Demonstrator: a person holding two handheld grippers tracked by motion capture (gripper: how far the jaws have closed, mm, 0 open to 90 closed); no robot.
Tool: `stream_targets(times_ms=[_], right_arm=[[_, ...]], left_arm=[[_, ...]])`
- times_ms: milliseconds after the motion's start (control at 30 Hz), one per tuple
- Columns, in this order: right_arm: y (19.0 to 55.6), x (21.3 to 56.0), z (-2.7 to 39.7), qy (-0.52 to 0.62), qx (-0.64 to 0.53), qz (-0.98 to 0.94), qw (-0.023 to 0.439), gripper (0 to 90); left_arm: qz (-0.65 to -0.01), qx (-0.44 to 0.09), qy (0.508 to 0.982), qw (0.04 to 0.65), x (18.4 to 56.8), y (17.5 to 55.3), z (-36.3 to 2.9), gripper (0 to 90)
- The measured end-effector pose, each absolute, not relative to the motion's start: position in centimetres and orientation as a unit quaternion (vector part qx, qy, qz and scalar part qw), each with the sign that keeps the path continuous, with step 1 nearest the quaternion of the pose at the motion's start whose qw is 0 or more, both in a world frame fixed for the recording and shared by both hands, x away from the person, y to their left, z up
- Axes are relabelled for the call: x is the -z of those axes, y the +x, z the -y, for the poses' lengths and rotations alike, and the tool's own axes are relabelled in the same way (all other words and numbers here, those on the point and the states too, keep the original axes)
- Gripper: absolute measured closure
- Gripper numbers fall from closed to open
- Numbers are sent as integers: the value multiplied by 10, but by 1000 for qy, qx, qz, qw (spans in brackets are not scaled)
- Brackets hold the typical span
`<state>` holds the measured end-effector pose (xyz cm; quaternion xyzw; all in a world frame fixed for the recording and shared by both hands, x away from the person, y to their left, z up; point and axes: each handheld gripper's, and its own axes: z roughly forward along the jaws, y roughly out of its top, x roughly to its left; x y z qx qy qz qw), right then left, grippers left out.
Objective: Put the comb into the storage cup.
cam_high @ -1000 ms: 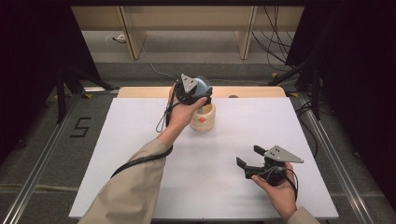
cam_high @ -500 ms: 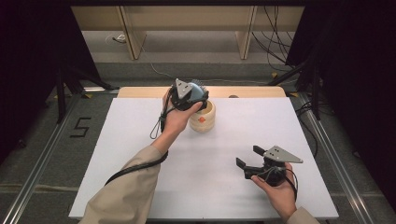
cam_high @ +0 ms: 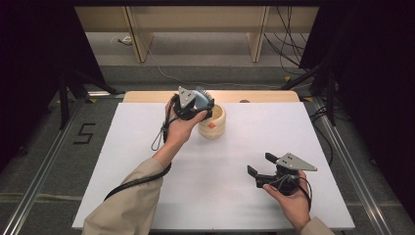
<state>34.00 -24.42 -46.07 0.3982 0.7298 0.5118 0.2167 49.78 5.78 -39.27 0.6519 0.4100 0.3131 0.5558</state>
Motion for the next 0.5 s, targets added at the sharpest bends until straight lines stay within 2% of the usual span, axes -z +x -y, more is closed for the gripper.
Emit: stream_targets(times_ms=[500], right_arm=[[340,461,244,400,-512,-729,216,160]], left_arm=[[-406,-311,654,558,394,491,-64,164]])
